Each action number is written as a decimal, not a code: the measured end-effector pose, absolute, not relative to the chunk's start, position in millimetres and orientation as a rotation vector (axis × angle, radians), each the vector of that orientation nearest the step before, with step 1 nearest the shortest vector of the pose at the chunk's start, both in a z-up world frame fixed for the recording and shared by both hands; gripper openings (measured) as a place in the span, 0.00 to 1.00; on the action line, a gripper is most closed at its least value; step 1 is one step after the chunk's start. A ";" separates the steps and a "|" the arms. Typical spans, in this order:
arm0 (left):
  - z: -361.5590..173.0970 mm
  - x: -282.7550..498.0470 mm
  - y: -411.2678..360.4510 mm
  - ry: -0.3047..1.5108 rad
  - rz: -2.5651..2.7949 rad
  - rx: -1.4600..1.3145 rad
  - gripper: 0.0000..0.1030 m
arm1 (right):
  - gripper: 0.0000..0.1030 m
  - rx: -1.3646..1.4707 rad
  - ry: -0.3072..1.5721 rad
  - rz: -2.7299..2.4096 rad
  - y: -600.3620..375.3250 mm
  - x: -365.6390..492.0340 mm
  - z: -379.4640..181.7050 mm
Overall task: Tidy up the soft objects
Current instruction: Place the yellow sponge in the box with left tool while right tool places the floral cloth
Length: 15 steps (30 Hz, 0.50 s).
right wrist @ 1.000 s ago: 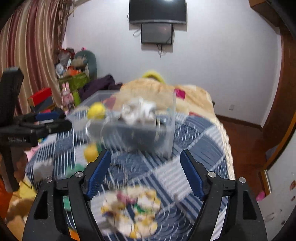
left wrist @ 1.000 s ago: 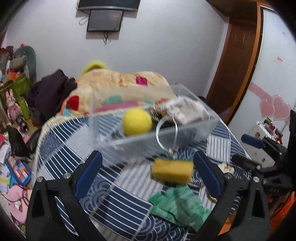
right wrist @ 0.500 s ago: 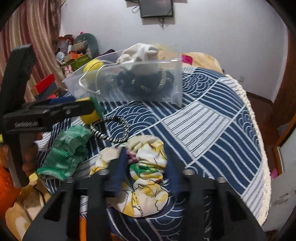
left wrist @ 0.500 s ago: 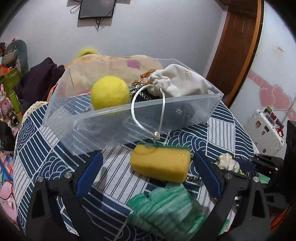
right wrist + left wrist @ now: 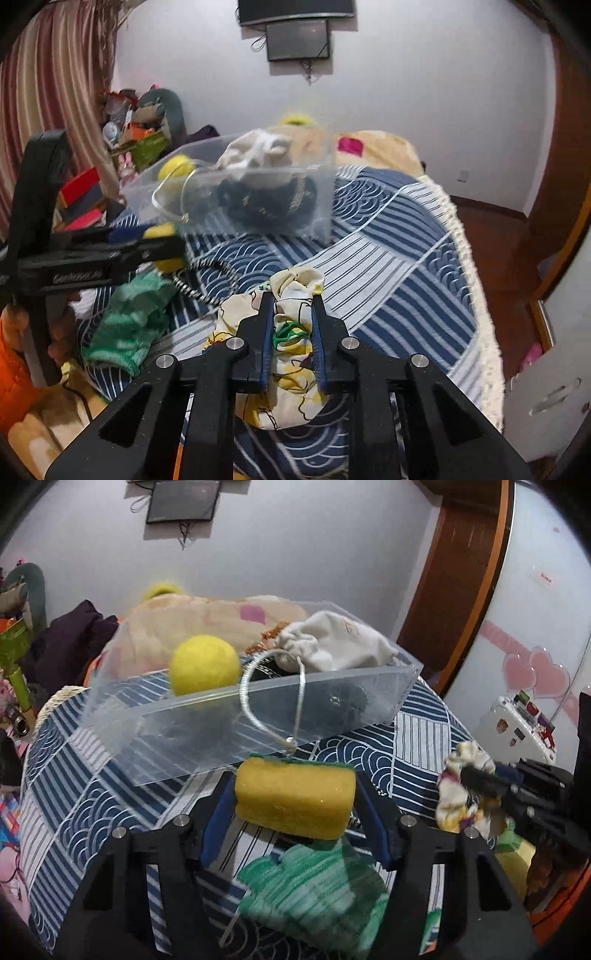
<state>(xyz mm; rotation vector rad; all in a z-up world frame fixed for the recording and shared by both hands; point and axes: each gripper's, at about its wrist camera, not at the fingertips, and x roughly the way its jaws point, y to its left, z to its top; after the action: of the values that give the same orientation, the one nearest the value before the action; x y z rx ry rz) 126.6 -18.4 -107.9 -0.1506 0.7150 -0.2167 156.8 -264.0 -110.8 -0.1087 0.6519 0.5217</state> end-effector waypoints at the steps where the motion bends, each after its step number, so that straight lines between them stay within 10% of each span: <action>1: -104.8 120.1 -14.4 0.702 -0.198 -0.151 0.61 | 0.16 -0.101 0.642 0.516 -265.4 156.7 -106.3; 15: -65.1 94.2 20.3 0.585 -0.109 -0.124 0.61 | 0.16 -0.073 0.488 0.539 -233.5 180.2 -52.2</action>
<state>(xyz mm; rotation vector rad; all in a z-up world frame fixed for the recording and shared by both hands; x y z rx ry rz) 94.2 20.3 -65.1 -0.1242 0.5845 -0.1089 180.2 -233.5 -52.2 -0.0728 0.4876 0.5393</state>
